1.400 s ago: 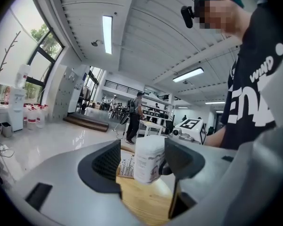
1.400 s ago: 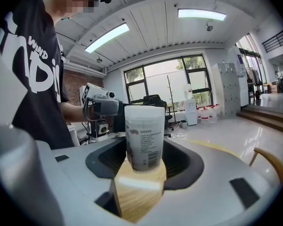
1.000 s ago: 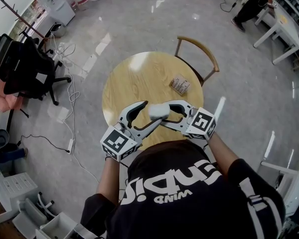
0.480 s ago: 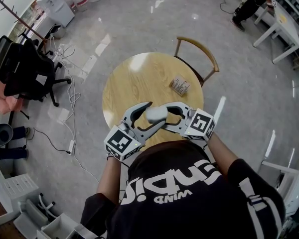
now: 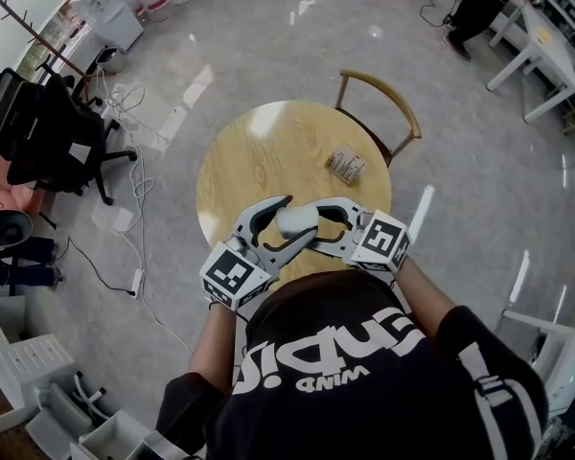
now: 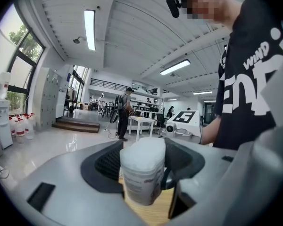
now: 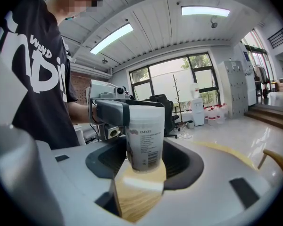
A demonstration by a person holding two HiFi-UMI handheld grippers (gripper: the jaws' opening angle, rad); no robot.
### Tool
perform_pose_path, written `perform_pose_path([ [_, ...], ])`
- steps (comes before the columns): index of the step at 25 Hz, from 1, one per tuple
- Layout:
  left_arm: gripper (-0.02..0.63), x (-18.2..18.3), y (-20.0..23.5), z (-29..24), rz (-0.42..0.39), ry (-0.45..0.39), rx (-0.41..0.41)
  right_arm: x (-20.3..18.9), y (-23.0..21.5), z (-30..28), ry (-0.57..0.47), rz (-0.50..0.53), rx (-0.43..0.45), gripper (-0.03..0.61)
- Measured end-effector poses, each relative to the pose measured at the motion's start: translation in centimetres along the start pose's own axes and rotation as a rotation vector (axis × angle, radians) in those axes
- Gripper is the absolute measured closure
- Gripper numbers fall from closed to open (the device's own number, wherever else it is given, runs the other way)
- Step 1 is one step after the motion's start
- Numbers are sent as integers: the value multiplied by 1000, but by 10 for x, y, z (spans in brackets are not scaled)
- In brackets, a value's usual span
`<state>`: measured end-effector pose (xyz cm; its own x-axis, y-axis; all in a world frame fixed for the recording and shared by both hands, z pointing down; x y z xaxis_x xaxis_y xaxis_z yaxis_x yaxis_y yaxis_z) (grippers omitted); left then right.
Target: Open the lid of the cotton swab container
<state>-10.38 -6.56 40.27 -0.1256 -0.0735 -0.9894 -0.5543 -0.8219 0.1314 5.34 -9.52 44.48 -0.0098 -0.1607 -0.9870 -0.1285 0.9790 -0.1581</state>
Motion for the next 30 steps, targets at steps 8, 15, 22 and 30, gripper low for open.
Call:
perform_pose_path([
  [8, 337, 0, 0, 1, 21, 20, 0, -2, 3, 0, -3, -11, -4, 348],
  [15, 337, -2, -1, 1, 72, 33, 4, -4, 5, 2, -3, -24, -6, 348],
  [22, 337, -4, 1, 2, 115, 40, 12, -6, 5, 3, 5, -35, -4, 347],
  [30, 337, -6, 1, 1, 171, 59, 11, -8, 7, 6, 11, -44, -2, 347],
])
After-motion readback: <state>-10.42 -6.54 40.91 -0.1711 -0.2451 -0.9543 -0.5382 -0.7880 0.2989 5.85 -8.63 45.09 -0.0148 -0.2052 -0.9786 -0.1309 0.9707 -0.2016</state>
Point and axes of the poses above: the fingertips, and each gripper's own axes: z backward along the fingers, y to its left, x out of its top, the point moved 10 cm from there along z, backward along the fingers, and after that the axes turned 14 degrees about -y, right-handed, at the moved point
